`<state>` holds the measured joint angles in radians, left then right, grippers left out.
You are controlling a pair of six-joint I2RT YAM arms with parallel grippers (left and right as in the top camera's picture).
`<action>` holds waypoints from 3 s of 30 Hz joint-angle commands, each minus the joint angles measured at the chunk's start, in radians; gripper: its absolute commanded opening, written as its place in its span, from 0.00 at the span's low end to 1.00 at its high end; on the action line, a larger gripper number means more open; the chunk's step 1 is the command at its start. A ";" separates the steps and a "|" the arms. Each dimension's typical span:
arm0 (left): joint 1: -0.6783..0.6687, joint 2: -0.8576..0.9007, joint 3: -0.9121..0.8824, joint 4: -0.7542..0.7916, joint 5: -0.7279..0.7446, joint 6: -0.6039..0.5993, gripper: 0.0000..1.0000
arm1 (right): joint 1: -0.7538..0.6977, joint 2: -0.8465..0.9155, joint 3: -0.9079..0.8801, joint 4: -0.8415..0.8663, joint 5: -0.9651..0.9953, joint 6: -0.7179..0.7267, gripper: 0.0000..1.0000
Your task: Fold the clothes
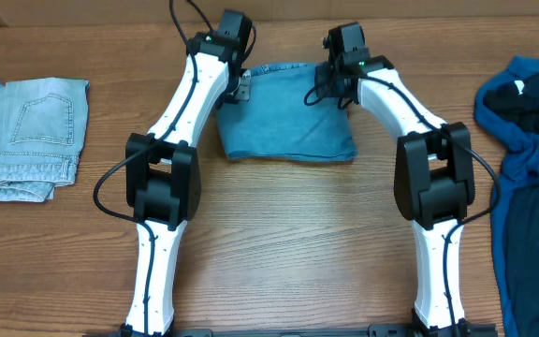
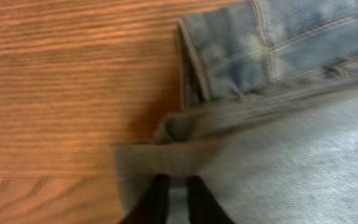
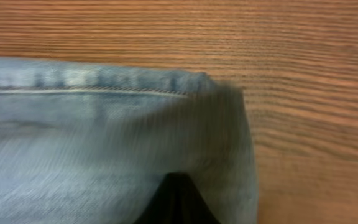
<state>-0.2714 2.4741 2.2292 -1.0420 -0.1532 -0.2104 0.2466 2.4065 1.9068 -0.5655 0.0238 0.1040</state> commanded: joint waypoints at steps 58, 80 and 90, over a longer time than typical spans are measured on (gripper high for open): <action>-0.009 -0.021 -0.195 -0.304 0.338 -0.037 0.18 | -0.033 -0.261 -0.472 -0.230 -0.081 0.001 0.18; 0.077 0.011 0.160 -0.316 0.465 0.063 1.00 | -0.097 -0.267 -0.127 -0.349 -0.151 -0.076 0.62; 0.070 0.011 -0.056 -0.068 0.486 0.076 1.00 | -0.096 -0.177 -0.161 -0.169 -0.348 -0.164 0.68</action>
<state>-0.1898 2.4790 2.1860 -1.1267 0.3195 -0.1535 0.1467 2.1822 1.7599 -0.7464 -0.2409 -0.0494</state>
